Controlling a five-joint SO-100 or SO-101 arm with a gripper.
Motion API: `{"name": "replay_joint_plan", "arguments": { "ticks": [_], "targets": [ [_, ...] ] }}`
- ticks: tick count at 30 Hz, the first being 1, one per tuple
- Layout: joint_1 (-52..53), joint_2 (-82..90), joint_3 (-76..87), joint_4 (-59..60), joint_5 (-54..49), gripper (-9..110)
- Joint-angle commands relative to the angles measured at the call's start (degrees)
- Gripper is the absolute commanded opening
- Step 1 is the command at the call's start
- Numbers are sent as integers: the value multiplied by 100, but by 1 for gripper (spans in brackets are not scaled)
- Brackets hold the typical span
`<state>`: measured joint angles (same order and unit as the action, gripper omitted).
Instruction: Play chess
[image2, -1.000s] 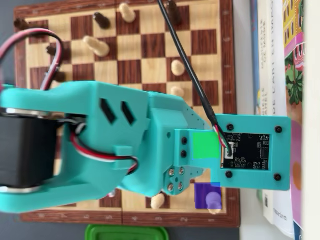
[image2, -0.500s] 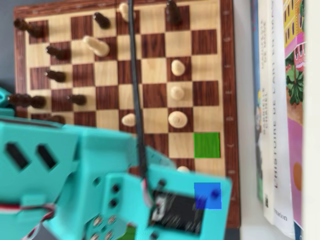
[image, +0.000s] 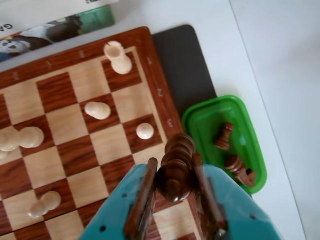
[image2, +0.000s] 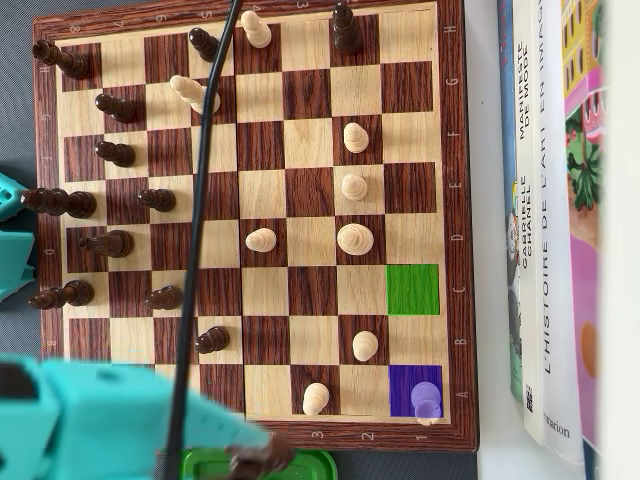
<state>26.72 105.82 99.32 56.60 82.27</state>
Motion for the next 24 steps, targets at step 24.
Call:
{"name": "replay_joint_plan", "arguments": {
  "ticks": [24],
  "targets": [
    [835,-1925,-1178,9,-1345,7]
  ]
}}
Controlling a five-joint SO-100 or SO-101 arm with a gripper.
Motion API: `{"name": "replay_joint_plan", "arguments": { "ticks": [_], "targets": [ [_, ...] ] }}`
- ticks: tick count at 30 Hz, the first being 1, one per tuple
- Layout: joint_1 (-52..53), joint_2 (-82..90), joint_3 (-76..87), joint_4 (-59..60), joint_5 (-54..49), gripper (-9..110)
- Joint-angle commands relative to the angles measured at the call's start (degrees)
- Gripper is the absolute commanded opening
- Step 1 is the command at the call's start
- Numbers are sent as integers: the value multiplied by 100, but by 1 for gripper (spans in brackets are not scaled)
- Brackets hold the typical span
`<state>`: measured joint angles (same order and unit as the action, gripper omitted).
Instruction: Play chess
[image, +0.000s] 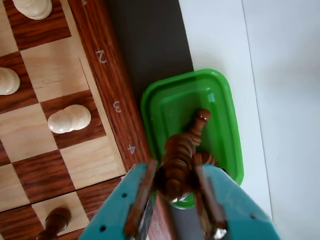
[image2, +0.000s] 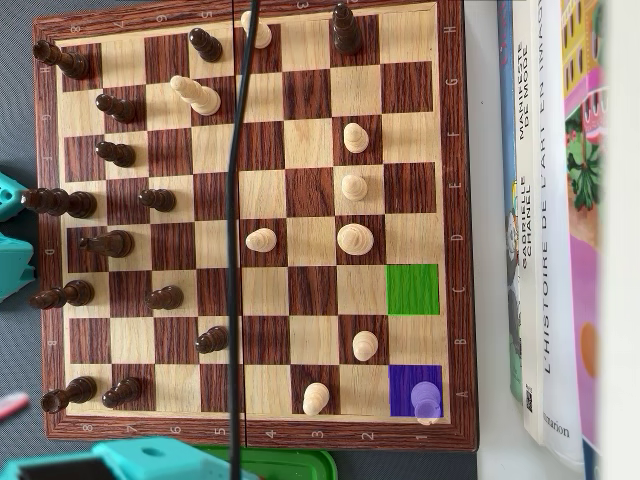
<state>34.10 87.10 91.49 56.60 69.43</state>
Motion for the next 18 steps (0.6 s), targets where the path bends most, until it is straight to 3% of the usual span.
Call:
{"name": "replay_joint_plan", "arguments": {
  "ticks": [1,18],
  "targets": [
    [105,-123,-404,9,-62,7],
    [35,-185,-642,439,9,10]
  ]
}}
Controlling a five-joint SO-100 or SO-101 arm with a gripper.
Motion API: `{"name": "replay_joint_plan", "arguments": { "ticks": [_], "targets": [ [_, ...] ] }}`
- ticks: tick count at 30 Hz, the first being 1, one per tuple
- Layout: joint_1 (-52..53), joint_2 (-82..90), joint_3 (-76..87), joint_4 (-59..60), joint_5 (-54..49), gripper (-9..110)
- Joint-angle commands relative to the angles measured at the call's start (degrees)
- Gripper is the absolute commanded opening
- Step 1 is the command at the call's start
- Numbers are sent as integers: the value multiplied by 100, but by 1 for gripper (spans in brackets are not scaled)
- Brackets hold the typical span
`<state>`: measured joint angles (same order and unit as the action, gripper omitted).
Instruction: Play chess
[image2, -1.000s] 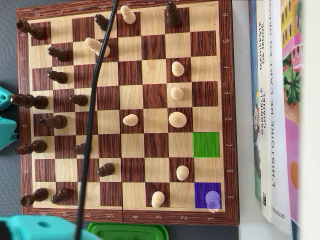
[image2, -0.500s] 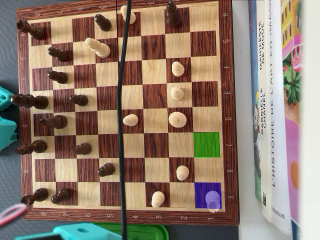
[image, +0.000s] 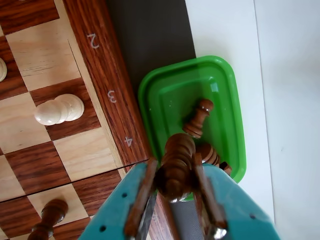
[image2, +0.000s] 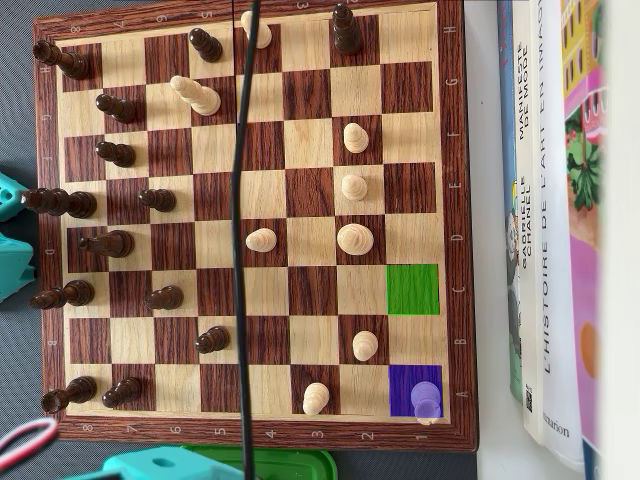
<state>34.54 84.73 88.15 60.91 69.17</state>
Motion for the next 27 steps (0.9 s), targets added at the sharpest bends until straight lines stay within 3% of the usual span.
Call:
{"name": "replay_joint_plan", "arguments": {
  "ticks": [1,14,27],
  "targets": [
    [-18,53,-308,9,35,12],
    [-141,62,-325,-26,35,14],
    [-1529,1090,-325,-44,914,14]
  ]
}}
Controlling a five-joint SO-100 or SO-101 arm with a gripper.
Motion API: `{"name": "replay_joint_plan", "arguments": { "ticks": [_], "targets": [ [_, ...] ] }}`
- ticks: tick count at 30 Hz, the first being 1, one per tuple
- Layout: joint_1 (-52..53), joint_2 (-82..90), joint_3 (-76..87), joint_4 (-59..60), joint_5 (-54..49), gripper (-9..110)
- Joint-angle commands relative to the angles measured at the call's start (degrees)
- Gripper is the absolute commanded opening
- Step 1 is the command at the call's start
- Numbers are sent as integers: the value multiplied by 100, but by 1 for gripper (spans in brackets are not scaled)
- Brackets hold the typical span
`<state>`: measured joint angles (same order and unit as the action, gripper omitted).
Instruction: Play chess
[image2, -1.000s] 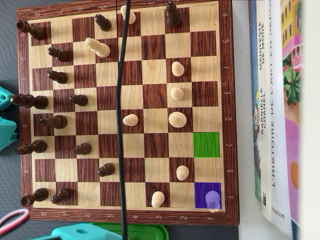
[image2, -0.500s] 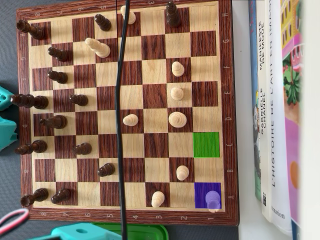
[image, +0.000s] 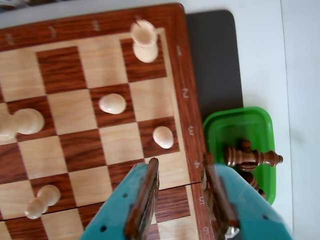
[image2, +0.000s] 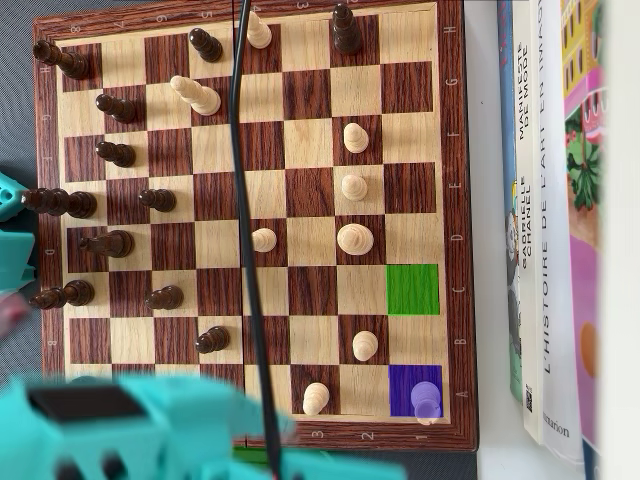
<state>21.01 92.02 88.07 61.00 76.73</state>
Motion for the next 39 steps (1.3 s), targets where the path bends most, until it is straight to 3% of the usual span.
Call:
{"name": "replay_joint_plan", "arguments": {
  "ticks": [1,39],
  "targets": [
    [-264,378,-316,-53,211,14],
    [-457,-2575,-3164,0,299,14]
  ]
}}
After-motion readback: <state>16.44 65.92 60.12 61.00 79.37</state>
